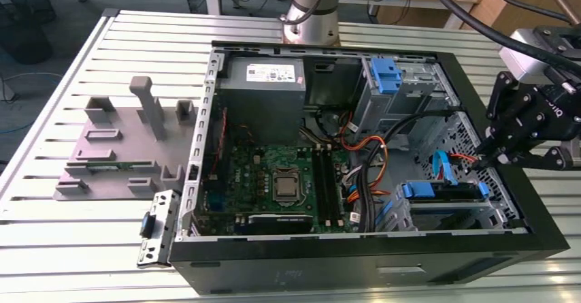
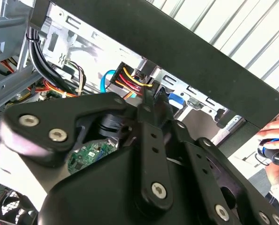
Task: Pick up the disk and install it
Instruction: 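Insert the second disk wire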
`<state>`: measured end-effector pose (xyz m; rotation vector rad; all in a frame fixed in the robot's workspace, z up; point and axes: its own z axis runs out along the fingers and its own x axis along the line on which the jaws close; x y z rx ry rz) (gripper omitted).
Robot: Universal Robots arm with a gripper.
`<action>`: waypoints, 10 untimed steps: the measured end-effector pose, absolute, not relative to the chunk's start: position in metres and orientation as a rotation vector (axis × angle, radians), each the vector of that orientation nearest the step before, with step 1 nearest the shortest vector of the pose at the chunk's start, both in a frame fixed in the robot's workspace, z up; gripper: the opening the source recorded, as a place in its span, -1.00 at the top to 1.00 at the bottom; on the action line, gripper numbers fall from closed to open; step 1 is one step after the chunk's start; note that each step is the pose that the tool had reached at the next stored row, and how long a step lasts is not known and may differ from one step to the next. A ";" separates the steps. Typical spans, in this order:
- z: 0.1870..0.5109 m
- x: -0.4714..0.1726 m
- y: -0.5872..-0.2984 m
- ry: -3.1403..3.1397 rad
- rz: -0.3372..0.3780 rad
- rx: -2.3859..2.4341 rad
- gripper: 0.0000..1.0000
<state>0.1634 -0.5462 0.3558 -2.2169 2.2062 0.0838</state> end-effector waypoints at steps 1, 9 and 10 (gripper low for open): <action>0.356 0.163 -0.546 2.206 0.084 -2.217 0.52; 0.353 0.163 -0.546 2.206 0.083 -2.217 0.27; 0.352 0.163 -0.546 2.206 0.083 -2.217 0.27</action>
